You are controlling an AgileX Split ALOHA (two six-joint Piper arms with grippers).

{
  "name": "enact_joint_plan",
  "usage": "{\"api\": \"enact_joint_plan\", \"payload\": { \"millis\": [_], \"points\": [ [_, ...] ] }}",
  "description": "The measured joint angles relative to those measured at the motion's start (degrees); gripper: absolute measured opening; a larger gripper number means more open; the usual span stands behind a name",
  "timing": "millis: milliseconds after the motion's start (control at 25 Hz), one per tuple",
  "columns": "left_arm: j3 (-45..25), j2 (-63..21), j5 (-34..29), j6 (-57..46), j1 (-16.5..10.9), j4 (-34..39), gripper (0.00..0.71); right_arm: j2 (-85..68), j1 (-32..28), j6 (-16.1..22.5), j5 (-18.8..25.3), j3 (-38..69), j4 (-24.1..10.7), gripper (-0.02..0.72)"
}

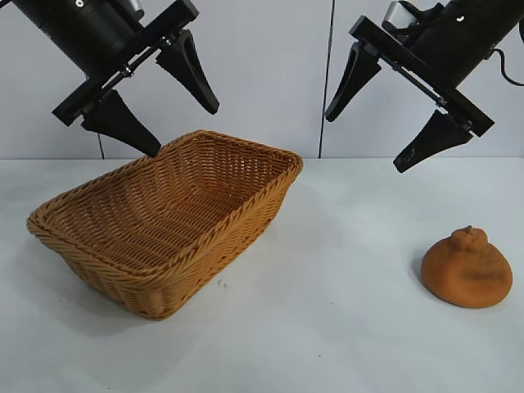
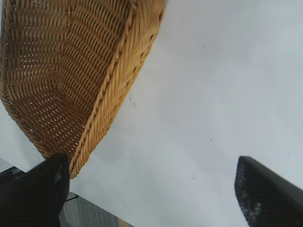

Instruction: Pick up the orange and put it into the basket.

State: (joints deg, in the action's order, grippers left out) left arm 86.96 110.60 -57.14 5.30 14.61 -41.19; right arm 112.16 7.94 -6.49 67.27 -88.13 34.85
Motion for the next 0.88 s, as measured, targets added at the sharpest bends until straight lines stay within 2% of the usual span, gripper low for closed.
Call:
{"api": "enact_joint_plan", "payload": {
  "millis": [640,880],
  "points": [
    [0.0,0.0,0.0,0.0,0.0,0.0,0.557,0.0,0.0,0.0,-0.1,0.0,0.1,0.650],
    [0.0,0.0,2.1,0.0,0.0,0.0,0.557,0.0,0.0,0.0,-0.1,0.0,0.1,0.650]
  ]
}}
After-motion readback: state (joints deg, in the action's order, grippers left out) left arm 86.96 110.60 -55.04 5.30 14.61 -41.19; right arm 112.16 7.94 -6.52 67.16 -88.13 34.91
